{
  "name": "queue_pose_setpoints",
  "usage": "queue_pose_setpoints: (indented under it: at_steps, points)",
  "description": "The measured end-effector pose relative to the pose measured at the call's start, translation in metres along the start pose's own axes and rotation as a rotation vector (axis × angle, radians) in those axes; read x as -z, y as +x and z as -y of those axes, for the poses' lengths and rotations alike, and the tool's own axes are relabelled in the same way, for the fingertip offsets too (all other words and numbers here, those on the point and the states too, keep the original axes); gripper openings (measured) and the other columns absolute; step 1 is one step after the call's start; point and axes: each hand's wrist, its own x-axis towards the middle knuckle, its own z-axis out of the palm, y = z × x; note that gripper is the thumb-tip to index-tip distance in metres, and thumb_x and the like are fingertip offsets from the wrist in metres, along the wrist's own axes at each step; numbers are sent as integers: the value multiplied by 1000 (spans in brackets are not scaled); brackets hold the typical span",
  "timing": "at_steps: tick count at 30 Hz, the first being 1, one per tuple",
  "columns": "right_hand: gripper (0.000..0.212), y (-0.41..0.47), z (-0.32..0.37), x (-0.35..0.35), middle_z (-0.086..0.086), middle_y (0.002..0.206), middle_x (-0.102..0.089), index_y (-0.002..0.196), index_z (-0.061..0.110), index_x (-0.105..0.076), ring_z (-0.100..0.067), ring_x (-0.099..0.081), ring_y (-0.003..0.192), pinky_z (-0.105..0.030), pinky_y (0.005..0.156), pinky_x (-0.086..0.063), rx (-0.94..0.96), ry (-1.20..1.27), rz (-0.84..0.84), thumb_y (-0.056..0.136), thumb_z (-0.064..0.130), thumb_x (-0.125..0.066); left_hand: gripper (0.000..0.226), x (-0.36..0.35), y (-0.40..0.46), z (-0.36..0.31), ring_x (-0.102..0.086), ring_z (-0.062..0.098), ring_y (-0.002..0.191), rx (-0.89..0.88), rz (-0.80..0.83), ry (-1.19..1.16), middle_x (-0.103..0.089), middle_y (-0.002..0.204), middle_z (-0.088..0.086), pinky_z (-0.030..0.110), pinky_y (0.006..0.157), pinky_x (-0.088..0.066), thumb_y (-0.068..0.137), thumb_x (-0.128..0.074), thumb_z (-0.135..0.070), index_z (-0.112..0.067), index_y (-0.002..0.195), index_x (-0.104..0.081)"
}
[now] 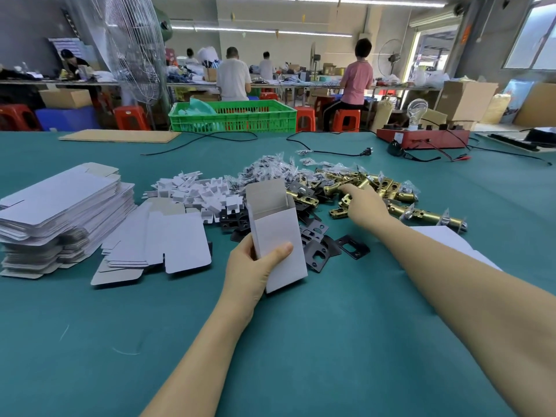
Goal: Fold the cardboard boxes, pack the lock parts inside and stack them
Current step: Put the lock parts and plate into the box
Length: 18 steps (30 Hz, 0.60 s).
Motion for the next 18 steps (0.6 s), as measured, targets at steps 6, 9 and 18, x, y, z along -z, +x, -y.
queue_pose_setpoints:
  at_steps: [6,9,18]
  points:
    - [43,9,2,-15,-20,149,-23,143,34,-38,-45,-28,131,-49,100,-38,-76,-215,105,102,28,-30,29,1,0,0,-71,4,84,-2,13,1,-75,94,-18,15,66,-55,78,-80,-16,-31,99,-68]
    - [36,6,5,-18,-22,136,-37,134,21,-48,-43,-38,122,-46,92,-41,-79,-187,8,102,33,-36,29,1,0,-1,-71,4,85,0,20,-2,-75,94,-17,17,67,-55,78,-80,-16,-30,100,-68]
    - [26,-3,9,5,-15,117,-61,107,10,-64,-31,-53,106,-34,82,-41,-237,352,-262,94,9,-42,30,1,-2,-4,-71,4,87,5,27,-7,-75,96,-16,18,70,-57,78,-80,-15,-30,101,-67]
